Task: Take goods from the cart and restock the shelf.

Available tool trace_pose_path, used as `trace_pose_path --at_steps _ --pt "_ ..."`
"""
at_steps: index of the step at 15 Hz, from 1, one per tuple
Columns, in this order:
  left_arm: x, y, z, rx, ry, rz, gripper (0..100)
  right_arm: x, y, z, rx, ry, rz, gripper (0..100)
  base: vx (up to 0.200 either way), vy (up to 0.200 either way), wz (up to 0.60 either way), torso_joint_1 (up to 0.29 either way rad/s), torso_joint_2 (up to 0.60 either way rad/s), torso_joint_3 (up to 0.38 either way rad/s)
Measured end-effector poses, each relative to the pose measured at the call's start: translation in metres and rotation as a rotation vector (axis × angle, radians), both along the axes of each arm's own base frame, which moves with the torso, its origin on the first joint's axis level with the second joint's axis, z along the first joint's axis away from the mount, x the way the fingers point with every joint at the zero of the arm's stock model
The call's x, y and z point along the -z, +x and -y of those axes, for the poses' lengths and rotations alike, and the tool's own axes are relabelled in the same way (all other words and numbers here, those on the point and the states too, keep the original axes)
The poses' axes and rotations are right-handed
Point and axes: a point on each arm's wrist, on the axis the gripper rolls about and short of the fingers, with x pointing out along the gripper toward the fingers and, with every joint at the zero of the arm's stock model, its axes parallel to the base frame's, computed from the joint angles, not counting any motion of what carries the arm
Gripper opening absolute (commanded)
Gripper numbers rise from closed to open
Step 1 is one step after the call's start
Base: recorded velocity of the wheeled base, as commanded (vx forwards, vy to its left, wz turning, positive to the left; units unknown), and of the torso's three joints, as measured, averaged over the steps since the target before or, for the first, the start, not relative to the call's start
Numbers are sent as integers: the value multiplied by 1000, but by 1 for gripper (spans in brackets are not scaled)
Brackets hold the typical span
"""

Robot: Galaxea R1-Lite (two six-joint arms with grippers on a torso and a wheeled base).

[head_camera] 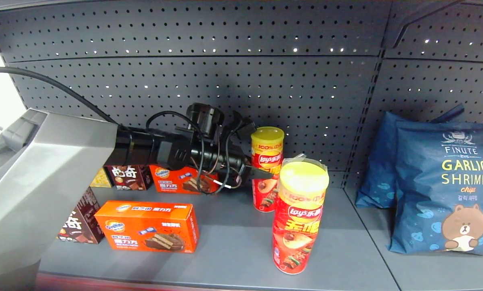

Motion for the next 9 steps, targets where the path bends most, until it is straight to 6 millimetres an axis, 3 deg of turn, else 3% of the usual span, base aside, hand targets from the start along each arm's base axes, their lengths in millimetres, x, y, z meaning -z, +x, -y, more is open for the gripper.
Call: trace_pose_path --at_steps 2,3,9 --pt "2 1 1 -2 2 -1 0 0 0 0 1 0 0 100 0 0 0 0 0 0" --pt "3 2 0 -3 3 -2 100 0 0 0 1 0 0 100 0 0 0 0 0 0" --pt "7 4 -7 -31 17 -16 100 0 0 0 0 0 0 100 0 0 0 0 0 0"
